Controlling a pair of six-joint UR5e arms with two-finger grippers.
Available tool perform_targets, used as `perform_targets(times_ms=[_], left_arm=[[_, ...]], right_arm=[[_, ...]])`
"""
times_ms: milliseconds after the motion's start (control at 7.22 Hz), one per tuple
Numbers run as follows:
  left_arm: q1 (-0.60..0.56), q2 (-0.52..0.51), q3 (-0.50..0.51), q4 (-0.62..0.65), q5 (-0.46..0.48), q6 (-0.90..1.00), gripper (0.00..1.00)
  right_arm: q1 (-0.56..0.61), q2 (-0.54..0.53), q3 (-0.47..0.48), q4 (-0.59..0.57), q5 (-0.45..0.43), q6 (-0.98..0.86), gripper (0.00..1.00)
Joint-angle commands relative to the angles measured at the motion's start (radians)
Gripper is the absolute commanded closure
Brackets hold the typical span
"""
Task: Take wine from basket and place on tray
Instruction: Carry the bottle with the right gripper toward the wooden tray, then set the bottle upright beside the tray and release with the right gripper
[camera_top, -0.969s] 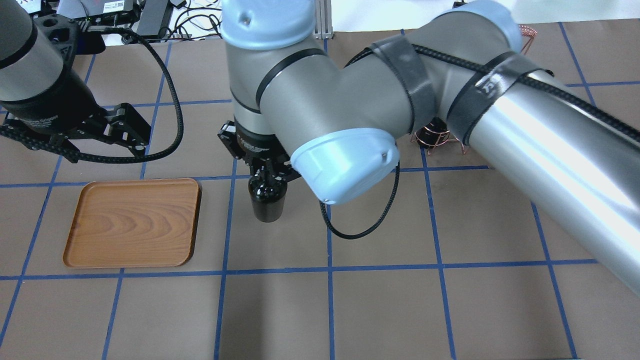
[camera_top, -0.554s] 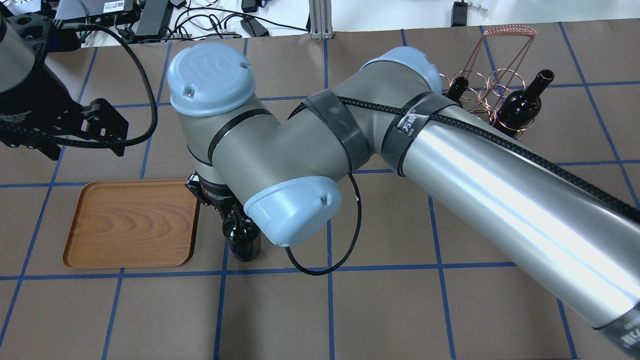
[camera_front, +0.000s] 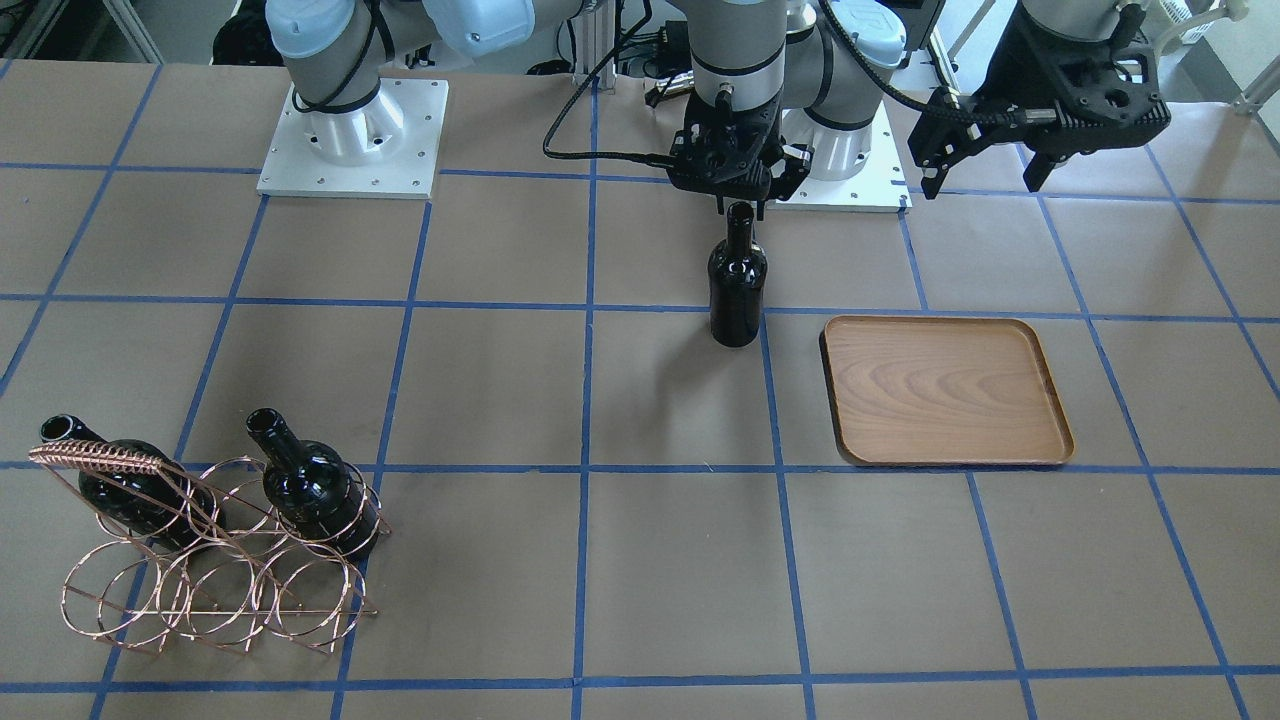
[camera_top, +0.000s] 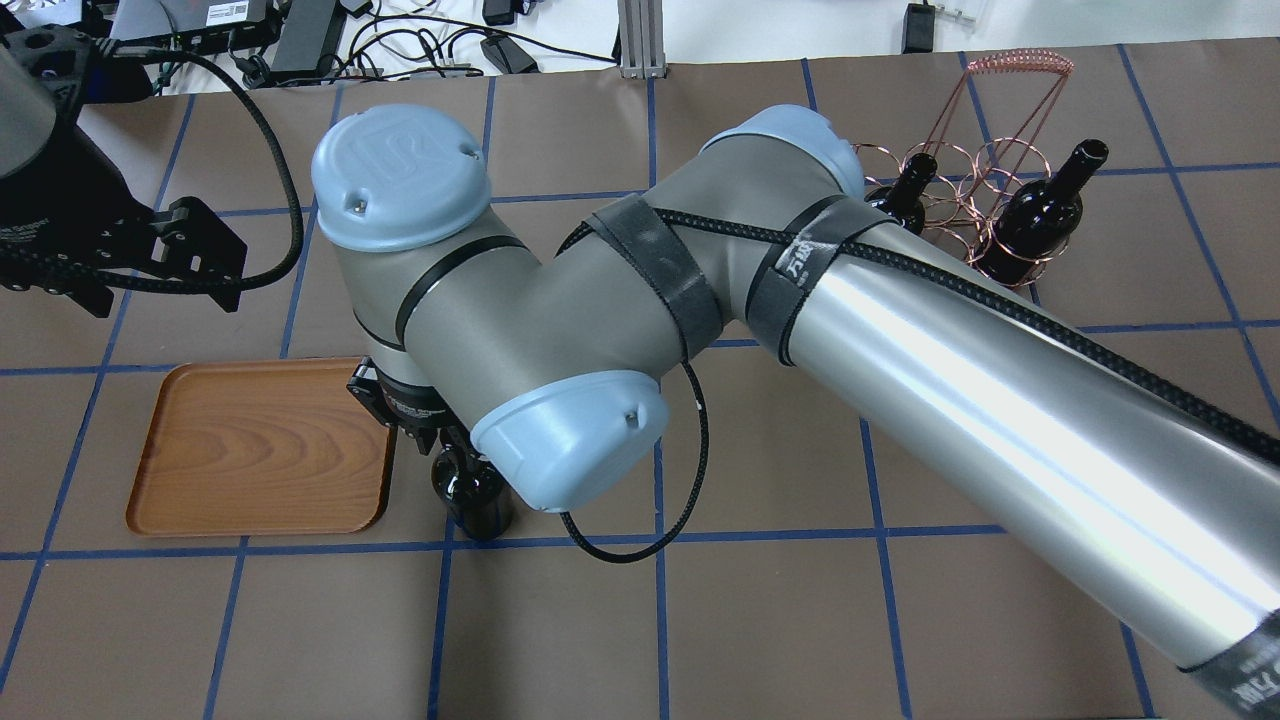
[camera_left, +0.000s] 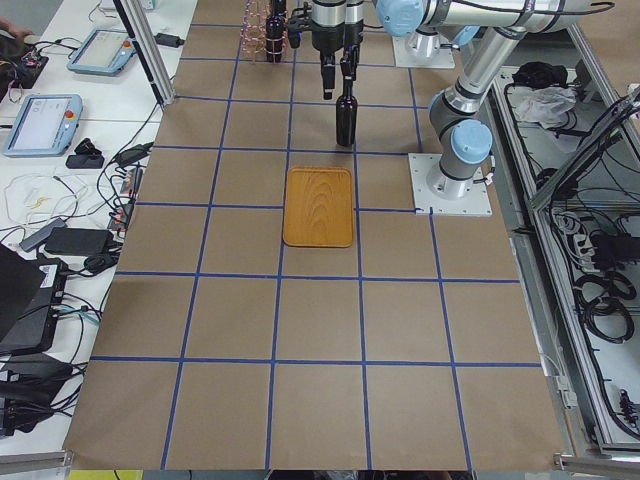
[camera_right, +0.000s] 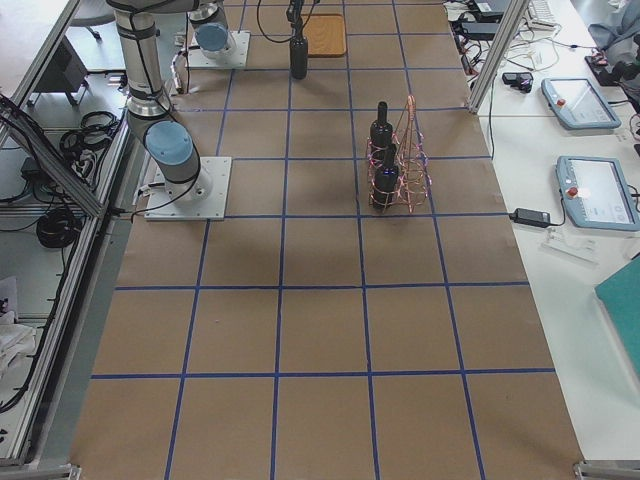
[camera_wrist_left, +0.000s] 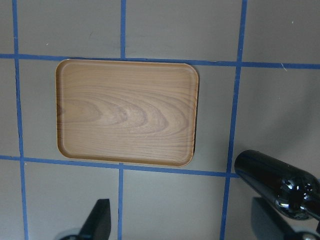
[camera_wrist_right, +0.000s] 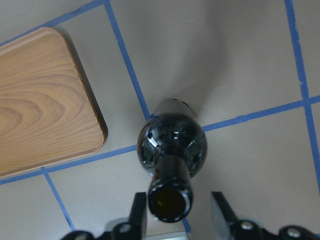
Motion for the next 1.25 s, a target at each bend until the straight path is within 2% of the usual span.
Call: perform_targets(times_ms=[0, 138, 277, 415, 554, 692, 831, 969, 1108], left_arm=[[0.005, -0.002, 0.000, 0.001, -0.033, 0.001, 0.00], [0.003, 0.000, -0.001, -0.002, -0.041, -0.001, 0.00], [-0.006, 0.006, -0.007, -0.013, -0.044, 0.007, 0.00], [-0.006, -0.002, -0.012, -0.018, -0.039, 0.007, 0.00], [-0.024, 0.004, -0.013, -0.016, -0.048, -0.007, 0.00], [-0.091, 0.014, -0.016, -0.018, -0.088, -0.013, 0.00], [-0.177, -0.002, -0.016, -0.016, -0.090, -0.071, 0.00], [-0.249, -0.002, -0.042, -0.018, -0.085, -0.088, 0.00], [-0.271, 0.027, -0.105, -0.018, -0.091, -0.068, 0.00]], right_arm=[[-0.004, -0.033, -0.009, 0.000, -0.012, -0.011, 0.00], [-0.036, -0.096, -0.012, -0.002, -0.022, -0.035, 0.00], [-0.090, -0.145, -0.012, 0.053, -0.049, -0.102, 0.00], [-0.156, -0.188, -0.012, 0.172, -0.084, -0.221, 0.00], [-0.244, -0.214, -0.022, 0.234, -0.089, -0.345, 0.00], [-0.336, -0.242, -0.028, 0.239, -0.104, -0.433, 0.00], [-0.435, -0.263, -0.029, 0.249, -0.150, -0.647, 0.00], [-0.539, -0.279, -0.028, 0.284, -0.178, -0.742, 0.00], [-0.605, -0.289, -0.028, 0.346, -0.186, -0.870, 0.00]])
